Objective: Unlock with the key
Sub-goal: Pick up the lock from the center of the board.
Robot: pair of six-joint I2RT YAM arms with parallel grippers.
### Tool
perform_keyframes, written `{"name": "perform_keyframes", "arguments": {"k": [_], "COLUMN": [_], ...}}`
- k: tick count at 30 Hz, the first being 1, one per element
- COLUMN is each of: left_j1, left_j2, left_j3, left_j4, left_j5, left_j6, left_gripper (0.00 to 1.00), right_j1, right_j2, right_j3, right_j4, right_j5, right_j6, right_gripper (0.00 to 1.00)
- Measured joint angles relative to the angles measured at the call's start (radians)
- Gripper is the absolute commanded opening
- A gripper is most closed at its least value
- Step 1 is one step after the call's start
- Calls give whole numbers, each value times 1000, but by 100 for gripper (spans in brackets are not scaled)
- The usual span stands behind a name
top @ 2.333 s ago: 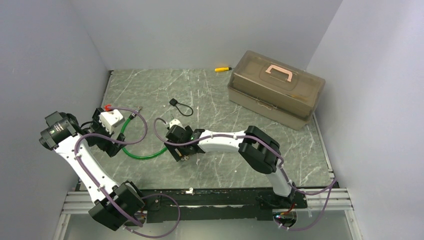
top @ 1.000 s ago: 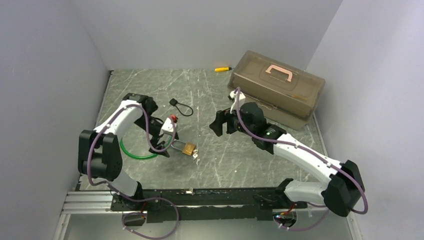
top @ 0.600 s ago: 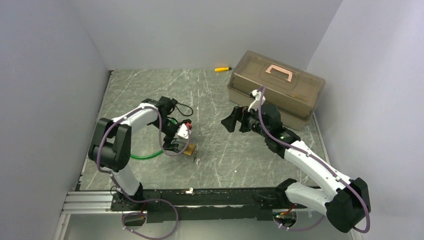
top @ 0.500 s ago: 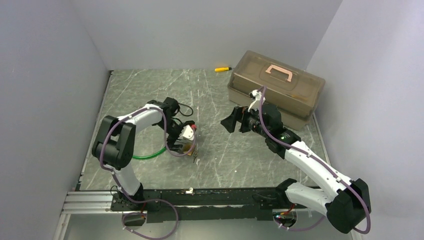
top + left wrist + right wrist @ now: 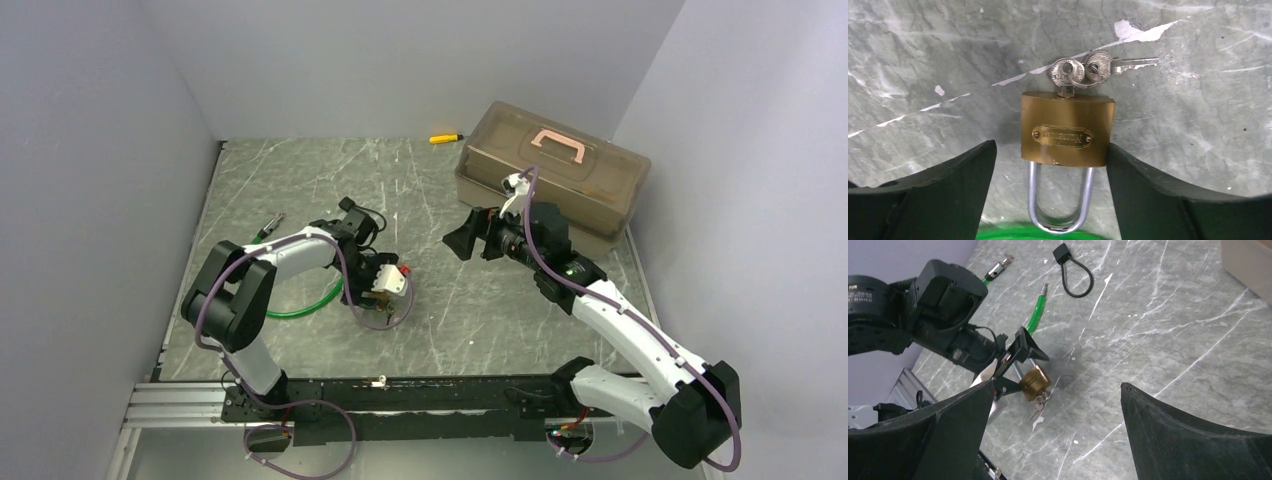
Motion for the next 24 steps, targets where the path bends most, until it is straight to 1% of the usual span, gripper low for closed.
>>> {"name": "perform_keyframes", "arguments": {"k": [1,2,3,4,5,6,7,8,10,11,12,15,18,20,22,23,24], "left_j1": [-6,-11,-18,-23,-30,-38,-45,-52,-63,-65,-67,-68,-71,-76,-82,-84,-85], "left_j2": [-8,-15,-24,-32,-42,-52,-59,-64,-66,-59,-49,11,51,52,49,49,48], "left_j3": [-9,-17,-28,-38,-49,-58,-64,-68,-62,-55,-42,26,69,70,69,69,70], "left_j4": [3,4,6,11,21,31,39,50,66,63,52,-19,-84,-90,-95,-93,-94], "left_j5": [-9,-14,-18,-23,-31,-42,-48,-57,-66,-68,-69,-69,-66,-68,-76,-79,-80], "left_j6": [-6,-12,-14,-15,-15,-16,-10,-3,2,3,4,-3,-10,-4,-1,-4,-9], "left_gripper": [67,63,62,64,70,79,87,91,92,90,86,70,59,46,30,21,9], "right_j1": [-3,-6,-8,-11,-12,-14,-16,-18,-21,-22,-23,-24,-25,-25,-25,-25,-25], "right_j2": [0,0,0,0,0,0,1,3,7,8,8,8,8,7,7,7,7], "right_j3": [3,7,10,13,14,16,18,23,31,34,34,35,44,51,62,66,71], "right_j4": [-1,-1,-1,-1,-1,-2,-3,-6,-6,-6,-7,-8,-20,-31,-42,-44,-45], "right_j5": [-1,-3,-4,-6,-7,-11,-14,-20,-25,-27,-31,-40,-42,-45,-47,-48,-49], "right_j6": [0,0,0,0,0,1,1,1,1,1,1,2,2,2,2,1,1], "right_gripper": [99,99,99,98,98,97,97,96,96,95,95,94,94,93,92,91,90]}}
